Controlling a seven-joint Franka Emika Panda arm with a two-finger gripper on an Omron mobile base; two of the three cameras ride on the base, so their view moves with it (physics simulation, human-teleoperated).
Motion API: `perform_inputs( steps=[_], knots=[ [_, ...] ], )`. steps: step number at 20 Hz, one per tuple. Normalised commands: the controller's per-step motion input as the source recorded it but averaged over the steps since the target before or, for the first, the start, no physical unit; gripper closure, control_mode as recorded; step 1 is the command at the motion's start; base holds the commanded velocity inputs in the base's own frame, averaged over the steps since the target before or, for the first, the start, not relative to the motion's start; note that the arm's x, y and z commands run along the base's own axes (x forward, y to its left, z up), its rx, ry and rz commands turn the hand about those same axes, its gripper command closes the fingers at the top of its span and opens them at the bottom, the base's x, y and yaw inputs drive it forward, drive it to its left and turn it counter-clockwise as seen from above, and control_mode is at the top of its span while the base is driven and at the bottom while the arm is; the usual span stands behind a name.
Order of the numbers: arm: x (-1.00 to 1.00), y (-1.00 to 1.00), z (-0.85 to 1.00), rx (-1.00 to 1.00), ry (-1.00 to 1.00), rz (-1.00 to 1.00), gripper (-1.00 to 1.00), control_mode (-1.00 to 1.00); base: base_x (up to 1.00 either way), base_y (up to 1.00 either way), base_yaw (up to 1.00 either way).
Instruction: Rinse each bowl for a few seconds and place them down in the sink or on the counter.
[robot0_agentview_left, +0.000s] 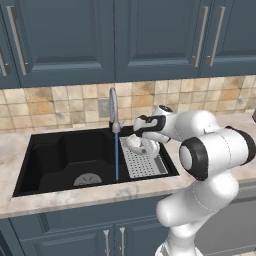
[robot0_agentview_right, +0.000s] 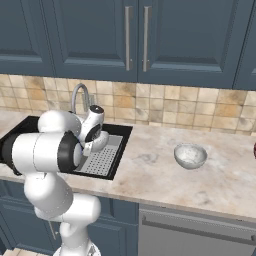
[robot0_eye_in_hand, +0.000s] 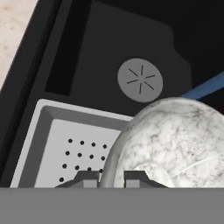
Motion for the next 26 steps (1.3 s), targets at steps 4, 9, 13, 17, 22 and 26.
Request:
perform_inputs(
  steps=[4, 9, 13, 17, 22, 26],
  knots=[
    [0.08, 0.01, -0.45, 0.05, -0.01, -0.05, 1.00, -1.00, 0.00, 0.00, 0.00],
    [0.17, 0.00, -0.36, 0.03, -0.03, -0.04, 1.00, -1.00, 0.00, 0.00, 0.00],
    [0.15, 0.00, -0.36, 0.00, -0.06, -0.02, 1.00, -1.00, 0.00, 0.00, 0.00],
    [0.09, 0.03, -0.35, -0.02, -0.09, -0.01, 1.00, -1.00, 0.00, 0.00, 0.00],
    [0.05, 0.05, -0.37, -0.04, -0.10, 0.00, -1.00, -1.00, 0.00, 0.00, 0.00],
    [0.05, 0.01, -0.24, -0.03, -0.10, 0.00, -1.00, -1.00, 0.00, 0.00, 0.00]
  ],
)
